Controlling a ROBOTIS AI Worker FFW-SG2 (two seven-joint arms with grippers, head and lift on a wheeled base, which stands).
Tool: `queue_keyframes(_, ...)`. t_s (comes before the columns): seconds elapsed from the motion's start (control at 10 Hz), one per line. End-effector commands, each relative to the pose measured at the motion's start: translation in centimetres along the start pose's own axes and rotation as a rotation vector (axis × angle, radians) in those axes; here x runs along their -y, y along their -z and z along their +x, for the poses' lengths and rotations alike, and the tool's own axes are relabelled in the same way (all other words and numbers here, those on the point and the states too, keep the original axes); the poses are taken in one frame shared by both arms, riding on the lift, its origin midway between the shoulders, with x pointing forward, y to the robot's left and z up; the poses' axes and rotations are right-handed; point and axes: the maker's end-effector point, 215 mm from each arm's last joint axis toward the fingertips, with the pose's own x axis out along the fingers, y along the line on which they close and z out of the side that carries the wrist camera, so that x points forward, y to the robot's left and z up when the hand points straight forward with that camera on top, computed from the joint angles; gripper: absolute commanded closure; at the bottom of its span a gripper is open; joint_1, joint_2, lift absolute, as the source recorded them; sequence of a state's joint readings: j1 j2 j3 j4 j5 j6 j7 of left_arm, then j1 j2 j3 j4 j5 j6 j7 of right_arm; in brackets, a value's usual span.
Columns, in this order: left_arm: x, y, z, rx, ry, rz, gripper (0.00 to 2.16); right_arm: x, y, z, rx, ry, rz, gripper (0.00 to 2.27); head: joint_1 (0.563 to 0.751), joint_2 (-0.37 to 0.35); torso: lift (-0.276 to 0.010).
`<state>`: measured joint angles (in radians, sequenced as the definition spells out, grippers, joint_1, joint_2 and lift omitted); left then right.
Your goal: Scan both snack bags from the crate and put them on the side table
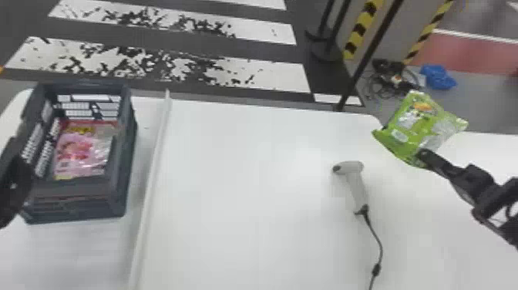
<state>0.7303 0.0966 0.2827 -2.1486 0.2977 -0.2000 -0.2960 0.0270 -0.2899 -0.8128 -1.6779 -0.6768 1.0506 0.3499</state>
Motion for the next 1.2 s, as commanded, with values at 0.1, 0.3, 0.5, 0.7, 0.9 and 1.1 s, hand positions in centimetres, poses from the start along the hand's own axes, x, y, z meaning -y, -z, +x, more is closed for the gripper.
queue_keyframes(0.1,-0.2,0.0,-0.1,-0.003,-0.002,0.003,0.10,8.6,-3.9,-1.1,0.133,0.237,0.004,2.26,0.695,-0.326,-0.087)
queue_keyframes(0.3,-0.2,0.0,0.0,-0.002,-0.002,0.002,0.10,14.8,-3.5,-1.9,0.123,0.449,-0.017,2.26,0.695,-0.350,-0.087)
queue_keyframes(0.5,-0.2,0.0,0.1,-0.002,-0.001,0.003,0.10,18.5,-3.0,-1.3,0.127,0.554,-0.053,2.21,0.695,-0.350,-0.087)
queue_keyframes(0.7,-0.2,0.1,0.0,-0.003,-0.003,0.000,0.10,19.8,-3.1,-0.7,0.159,0.589,-0.080,0.33,0.695,-0.350,-0.087)
queue_keyframes(0.9,-0.3,0.0,0.0,0.001,-0.002,0.000,0.10,19.8,-4.2,-1.0,0.209,0.618,-0.139,0.02,0.695,-0.350,-0.087)
queue_keyframes(1.1,-0.2,0.0,0.0,0.001,-0.001,0.000,0.10,16.7,-7.0,-2.7,0.339,0.583,-0.228,0.06,0.695,-0.350,-0.087)
